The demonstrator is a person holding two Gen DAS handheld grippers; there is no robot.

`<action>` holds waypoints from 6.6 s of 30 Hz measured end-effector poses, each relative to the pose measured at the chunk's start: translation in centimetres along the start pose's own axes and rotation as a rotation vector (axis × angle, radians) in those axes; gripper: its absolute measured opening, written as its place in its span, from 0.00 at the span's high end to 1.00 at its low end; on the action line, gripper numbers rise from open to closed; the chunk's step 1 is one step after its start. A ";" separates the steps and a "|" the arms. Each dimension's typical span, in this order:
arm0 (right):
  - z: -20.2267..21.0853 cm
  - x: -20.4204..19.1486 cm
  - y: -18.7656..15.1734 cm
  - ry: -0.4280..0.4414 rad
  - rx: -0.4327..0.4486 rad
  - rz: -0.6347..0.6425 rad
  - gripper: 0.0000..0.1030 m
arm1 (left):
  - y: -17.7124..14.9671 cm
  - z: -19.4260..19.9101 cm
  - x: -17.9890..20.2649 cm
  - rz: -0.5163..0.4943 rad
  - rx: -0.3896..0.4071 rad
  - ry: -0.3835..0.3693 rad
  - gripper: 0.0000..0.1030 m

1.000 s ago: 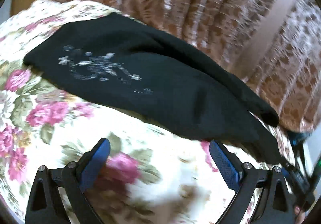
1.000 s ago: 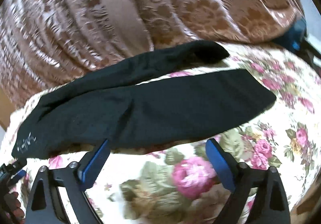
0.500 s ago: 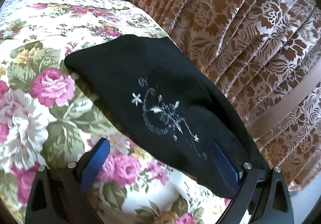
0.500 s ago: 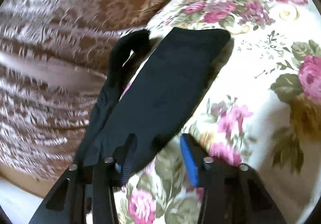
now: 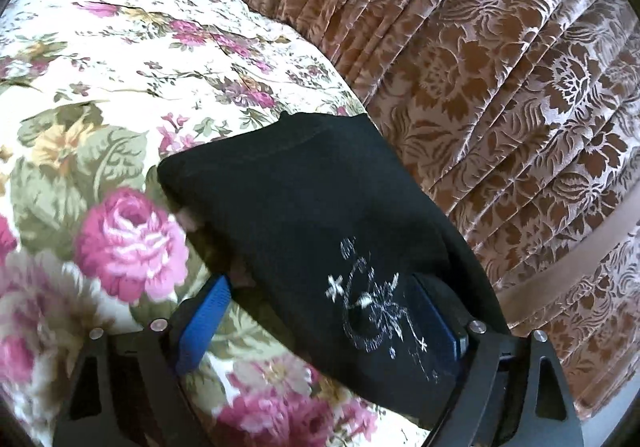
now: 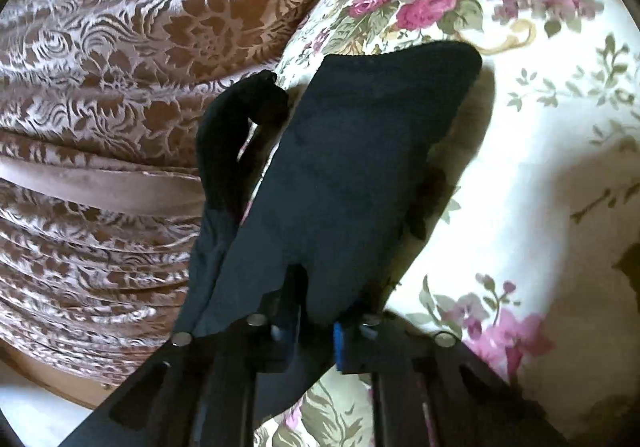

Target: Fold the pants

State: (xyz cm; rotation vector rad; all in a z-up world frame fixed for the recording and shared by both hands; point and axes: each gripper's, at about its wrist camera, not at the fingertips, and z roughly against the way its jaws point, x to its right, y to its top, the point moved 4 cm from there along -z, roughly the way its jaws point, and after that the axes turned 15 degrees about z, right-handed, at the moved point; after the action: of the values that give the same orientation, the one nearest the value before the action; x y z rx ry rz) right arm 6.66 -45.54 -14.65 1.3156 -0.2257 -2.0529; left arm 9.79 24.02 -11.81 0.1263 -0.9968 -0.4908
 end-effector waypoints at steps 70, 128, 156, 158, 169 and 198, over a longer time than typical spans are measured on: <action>14.7 3.0 1.6 -0.416 0.149 0.248 0.89 | 1.5 10.8 -2.9 -0.172 -0.068 0.110 0.94; -8.3 -15.0 -10.5 -0.083 -0.192 0.595 0.65 | 14.2 -16.3 9.7 -0.404 0.002 0.368 0.14; -8.4 -14.8 -10.5 -0.069 -0.174 0.588 0.65 | 10.2 -9.4 11.9 -0.448 -0.070 0.063 0.87; -8.4 -14.8 -10.5 -0.066 -0.173 0.585 0.65 | 8.9 -6.8 11.3 -0.456 -0.071 0.026 0.88; -8.3 -14.8 -10.5 -0.066 -0.174 0.582 0.65 | 2.3 1.0 2.4 -0.277 -0.086 -0.044 0.88; -24.8 -36.7 -8.8 -0.091 -0.508 0.589 0.44 | 0.7 0.0 -2.0 -0.182 -0.042 -0.163 0.87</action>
State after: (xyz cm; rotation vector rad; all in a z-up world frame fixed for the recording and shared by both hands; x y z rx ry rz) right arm 33.43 -10.89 -3.52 0.7309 -0.1017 -1.5275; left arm 9.11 25.52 -13.11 0.1419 -1.1397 -0.6969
